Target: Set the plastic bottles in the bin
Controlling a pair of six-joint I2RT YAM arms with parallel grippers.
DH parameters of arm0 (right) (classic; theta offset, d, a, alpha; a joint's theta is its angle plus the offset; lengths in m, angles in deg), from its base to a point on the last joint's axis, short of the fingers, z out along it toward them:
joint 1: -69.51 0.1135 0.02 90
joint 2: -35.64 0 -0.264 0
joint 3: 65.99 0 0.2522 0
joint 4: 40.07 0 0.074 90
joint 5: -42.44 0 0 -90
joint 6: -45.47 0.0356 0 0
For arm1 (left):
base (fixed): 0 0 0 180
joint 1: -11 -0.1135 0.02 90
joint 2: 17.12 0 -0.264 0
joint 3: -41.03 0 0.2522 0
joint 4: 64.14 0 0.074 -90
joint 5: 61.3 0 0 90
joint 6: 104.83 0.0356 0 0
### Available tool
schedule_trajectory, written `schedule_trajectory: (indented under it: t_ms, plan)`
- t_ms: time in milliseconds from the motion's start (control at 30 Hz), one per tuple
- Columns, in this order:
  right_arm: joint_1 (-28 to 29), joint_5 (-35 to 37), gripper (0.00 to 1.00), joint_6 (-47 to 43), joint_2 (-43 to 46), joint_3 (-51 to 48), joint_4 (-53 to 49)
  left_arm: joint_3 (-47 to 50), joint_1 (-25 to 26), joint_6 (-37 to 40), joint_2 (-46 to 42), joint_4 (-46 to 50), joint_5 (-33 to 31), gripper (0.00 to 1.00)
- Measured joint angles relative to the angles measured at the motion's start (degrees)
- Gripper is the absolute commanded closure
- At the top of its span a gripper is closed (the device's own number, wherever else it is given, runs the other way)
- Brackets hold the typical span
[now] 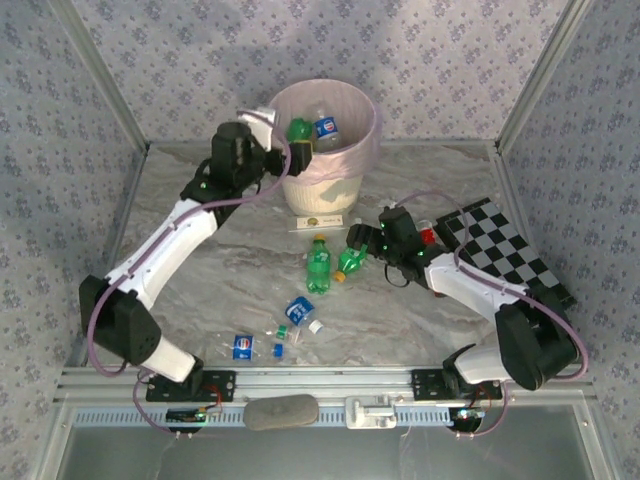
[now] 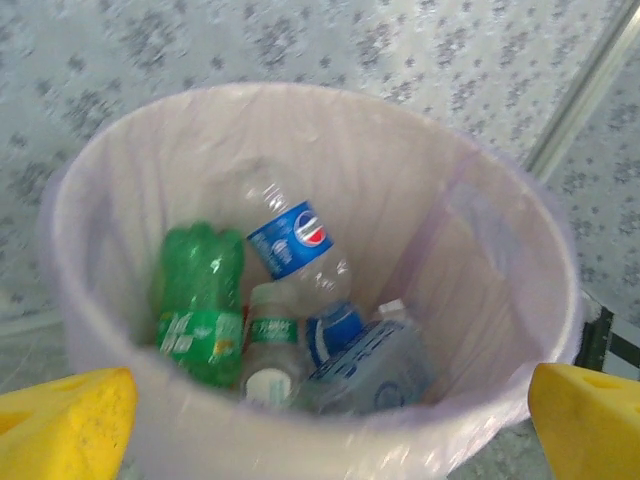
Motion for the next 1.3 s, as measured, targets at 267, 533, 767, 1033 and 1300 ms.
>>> schedule_trajectory:
  t_ms: [267, 533, 767, 1033, 1300]
  plan:
    - [0.3, -0.2, 0.01, 4.2, -5.0, -0.1, 1.8, 22.7, 0.0, -9.2, -8.0, -7.8, -9.3, 0.00]
    - [0.4, -1.2, 0.01, 6.5, -10.4, 1.2, 2.9, 33.8, 0.0, -18.3, -9.9, -9.6, -12.4, 0.00]
    - [0.9, -2.0, 0.04, 8.0, -14.7, 3.4, 4.6, 38.9, 0.0, -24.9, -10.0, -10.4, -13.9, 0.00]
    - [1.5, -1.5, 0.08, 9.5, -16.7, 3.7, 5.4, 39.1, 0.0, -27.1, -10.0, -12.0, -14.4, 0.00]
    - [1.4, -0.1, 0.27, 11.0, -17.3, 3.6, 5.3, 39.1, 0.0, -27.6, -10.0, -12.0, -14.4, 0.00]
